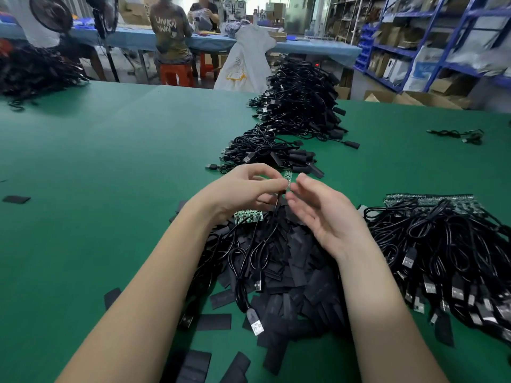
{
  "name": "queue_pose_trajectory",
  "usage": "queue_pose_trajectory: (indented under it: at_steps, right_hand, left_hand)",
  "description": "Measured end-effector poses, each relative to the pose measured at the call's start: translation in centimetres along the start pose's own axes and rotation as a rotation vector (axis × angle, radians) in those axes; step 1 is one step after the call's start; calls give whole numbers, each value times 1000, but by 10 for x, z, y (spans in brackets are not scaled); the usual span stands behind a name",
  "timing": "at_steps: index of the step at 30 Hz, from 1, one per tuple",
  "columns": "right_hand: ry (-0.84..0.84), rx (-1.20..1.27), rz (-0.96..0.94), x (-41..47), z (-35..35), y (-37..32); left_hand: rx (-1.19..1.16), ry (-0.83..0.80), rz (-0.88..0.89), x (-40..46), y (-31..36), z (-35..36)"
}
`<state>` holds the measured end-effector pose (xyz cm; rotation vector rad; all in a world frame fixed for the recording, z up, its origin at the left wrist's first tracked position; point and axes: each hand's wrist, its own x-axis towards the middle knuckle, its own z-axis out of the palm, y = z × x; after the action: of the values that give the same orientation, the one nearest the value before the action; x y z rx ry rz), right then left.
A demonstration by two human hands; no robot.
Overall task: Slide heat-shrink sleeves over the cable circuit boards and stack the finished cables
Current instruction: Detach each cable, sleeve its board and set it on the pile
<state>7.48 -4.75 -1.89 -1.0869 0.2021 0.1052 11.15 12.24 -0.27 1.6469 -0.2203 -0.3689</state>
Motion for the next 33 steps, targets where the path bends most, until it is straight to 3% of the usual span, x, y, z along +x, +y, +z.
queue_pose_trajectory:
  at_steps: [4, 10, 15, 19, 26, 33]
  right_hand:
    - [-22, -138, -30, 3, -4, 1]
    - [-31, -1094, -258, 5, -17, 7]
    - [-217, -1261, -281, 0, -13, 3]
    - [-252, -1455, -250, 1, -8, 5]
    - [-156, -1546, -325, 4, -6, 13]
    - [-106, -1134, -407, 6, -18, 6]
  left_hand:
    - [-43, 119, -49, -2, 1, -2]
    - [13, 265, -94, 0, -3, -9]
    - [47, 269, -118, 1, -5, -12]
    - [33, 263, -119, 0, -4, -13]
    - [30, 255, -106, 0, -4, -13]
    - [28, 241, -93, 0, -3, -12]
